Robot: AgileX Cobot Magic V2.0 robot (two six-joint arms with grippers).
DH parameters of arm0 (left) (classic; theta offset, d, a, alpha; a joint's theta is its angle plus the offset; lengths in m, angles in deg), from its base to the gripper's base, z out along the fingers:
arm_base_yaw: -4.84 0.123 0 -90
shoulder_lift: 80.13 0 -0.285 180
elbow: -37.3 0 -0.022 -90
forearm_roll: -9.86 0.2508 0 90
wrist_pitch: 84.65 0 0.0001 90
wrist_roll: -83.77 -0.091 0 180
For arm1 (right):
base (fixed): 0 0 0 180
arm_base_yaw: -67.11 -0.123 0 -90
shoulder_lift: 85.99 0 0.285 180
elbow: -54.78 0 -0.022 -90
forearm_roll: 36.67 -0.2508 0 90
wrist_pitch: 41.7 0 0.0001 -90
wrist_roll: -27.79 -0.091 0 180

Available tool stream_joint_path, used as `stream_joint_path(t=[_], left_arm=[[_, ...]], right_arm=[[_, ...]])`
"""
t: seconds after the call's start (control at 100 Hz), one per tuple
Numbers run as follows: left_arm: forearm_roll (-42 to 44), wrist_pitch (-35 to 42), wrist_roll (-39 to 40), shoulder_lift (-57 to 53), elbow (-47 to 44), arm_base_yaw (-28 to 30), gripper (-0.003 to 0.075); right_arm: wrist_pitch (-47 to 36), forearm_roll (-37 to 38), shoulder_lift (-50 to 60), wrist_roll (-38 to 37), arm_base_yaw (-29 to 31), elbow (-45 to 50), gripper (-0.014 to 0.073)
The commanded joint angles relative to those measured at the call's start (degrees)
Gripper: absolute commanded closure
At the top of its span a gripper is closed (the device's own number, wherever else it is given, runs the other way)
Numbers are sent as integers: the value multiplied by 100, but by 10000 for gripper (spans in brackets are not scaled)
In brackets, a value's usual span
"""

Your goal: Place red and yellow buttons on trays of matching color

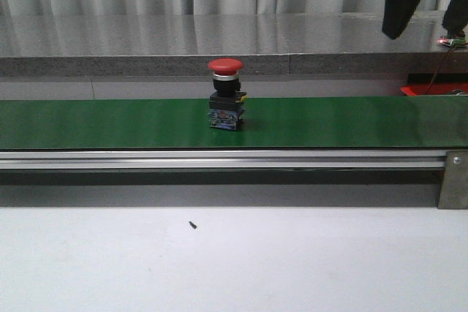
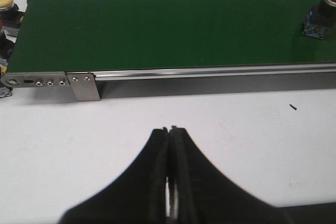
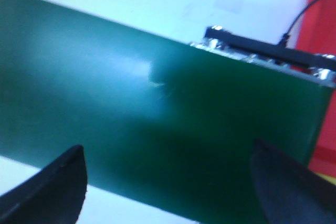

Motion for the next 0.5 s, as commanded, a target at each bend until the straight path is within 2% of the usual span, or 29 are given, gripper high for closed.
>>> stream_joint_path(t=[0.0, 0.3, 0.49], left_arm=[[-93, 346, 2, 40, 157, -43, 740], [-93, 346, 2, 40, 157, -43, 740], [-93, 346, 2, 40, 157, -43, 740]], right_arm=[[98, -21, 335, 259, -259, -27, -31], [290, -63, 328, 844, -1036, 6, -31], [-71, -250, 207, 921, -1299, 6, -31]])
